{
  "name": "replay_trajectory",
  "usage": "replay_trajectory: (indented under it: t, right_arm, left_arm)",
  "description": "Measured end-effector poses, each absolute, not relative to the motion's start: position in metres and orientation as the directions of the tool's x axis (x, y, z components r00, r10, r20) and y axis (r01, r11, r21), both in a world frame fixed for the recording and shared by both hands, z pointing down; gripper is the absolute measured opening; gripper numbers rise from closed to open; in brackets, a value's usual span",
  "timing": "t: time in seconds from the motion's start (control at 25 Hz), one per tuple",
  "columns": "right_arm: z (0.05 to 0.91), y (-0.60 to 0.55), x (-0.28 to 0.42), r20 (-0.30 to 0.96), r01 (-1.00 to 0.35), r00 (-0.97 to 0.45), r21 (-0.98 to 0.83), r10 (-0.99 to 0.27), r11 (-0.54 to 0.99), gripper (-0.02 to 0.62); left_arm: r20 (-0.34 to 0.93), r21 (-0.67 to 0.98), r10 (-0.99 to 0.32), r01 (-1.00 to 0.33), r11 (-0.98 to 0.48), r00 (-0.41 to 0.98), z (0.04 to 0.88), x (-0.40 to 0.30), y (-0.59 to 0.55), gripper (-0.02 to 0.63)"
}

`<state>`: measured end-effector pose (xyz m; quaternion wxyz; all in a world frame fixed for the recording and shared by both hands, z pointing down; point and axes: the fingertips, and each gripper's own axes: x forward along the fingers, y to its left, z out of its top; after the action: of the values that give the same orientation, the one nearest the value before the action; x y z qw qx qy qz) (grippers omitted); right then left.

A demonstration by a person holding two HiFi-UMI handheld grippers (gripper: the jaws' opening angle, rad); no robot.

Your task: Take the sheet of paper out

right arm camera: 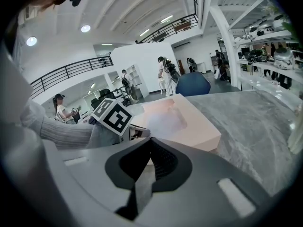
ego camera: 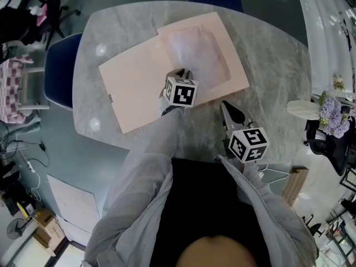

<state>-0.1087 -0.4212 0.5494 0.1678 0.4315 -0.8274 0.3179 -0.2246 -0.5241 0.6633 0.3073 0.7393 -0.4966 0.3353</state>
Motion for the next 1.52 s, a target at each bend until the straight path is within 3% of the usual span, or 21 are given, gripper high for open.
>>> replay_trajectory:
  t: [0.24, 1.08, 1.52]
  right_arm:
    - [0.547, -0.418, -0.104, 0.543, -0.82, -0.571, -0.391, -0.616, 0.417, 0.009]
    - [0.522, -0.391, -0.088, 0.5, -0.815, -0.58, -0.361, -0.643, 0.454, 0.009]
    - [0.502, -0.377, -0.085, 0.455, -0.786, -0.619, -0.355, -0.641, 0.507, 0.009]
  left_arm:
    - [0.777, 0.18, -0.542, -0.938, -0.296, 0.32, 0.665, -0.232, -0.527, 0.005]
    - [0.675, 0.184, -0.657, -0.939, -0.292, 0.337, 0.606, -0.253, -0.506, 0.002]
    - [0.628, 0.154, -0.727, -0.96, -0.234, 0.278, 0.569, -0.273, -0.474, 0.001]
